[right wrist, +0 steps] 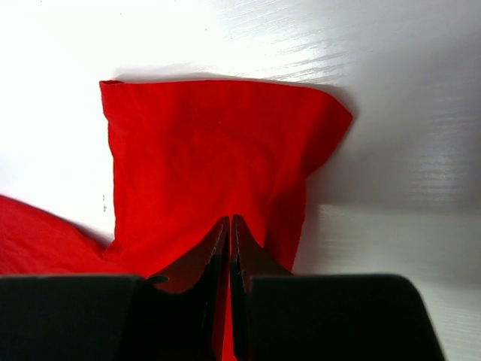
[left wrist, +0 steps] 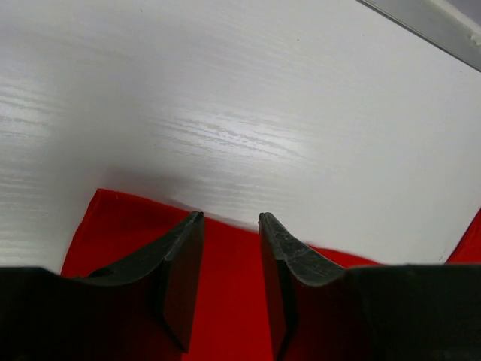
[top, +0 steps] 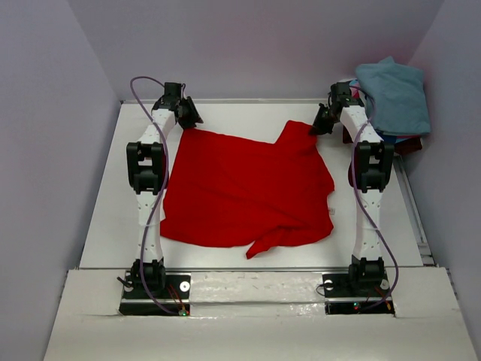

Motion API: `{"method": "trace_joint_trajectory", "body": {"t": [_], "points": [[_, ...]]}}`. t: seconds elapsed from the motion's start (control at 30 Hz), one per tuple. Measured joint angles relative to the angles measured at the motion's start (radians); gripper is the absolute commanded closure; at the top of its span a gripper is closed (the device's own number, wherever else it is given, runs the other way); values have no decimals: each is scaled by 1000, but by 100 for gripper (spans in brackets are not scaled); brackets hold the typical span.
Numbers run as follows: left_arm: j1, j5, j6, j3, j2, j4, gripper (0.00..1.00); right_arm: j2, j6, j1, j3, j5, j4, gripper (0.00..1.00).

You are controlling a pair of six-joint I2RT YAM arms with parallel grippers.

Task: Fold and stack the t-shirts
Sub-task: Flatten the tshirt out

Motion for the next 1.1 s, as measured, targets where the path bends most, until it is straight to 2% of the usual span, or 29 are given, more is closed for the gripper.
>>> {"method": "trace_joint_trajectory", "body": {"t": [0.27,0.53,0.83,1.1], "points": [[0,-15,12,-13,-7,10,53,0,0,0,0,-3,0,90],[0,-51,29,-201,-140,-40,56,0,0,0,1,-2,-3,90],[-8,-89,54,-224,-185,-113,57,3,4,1,6,28,-27,90],[-11,-106,67,-210,-183,-196,58,4,8,19,-16,115,-63,90]]}}
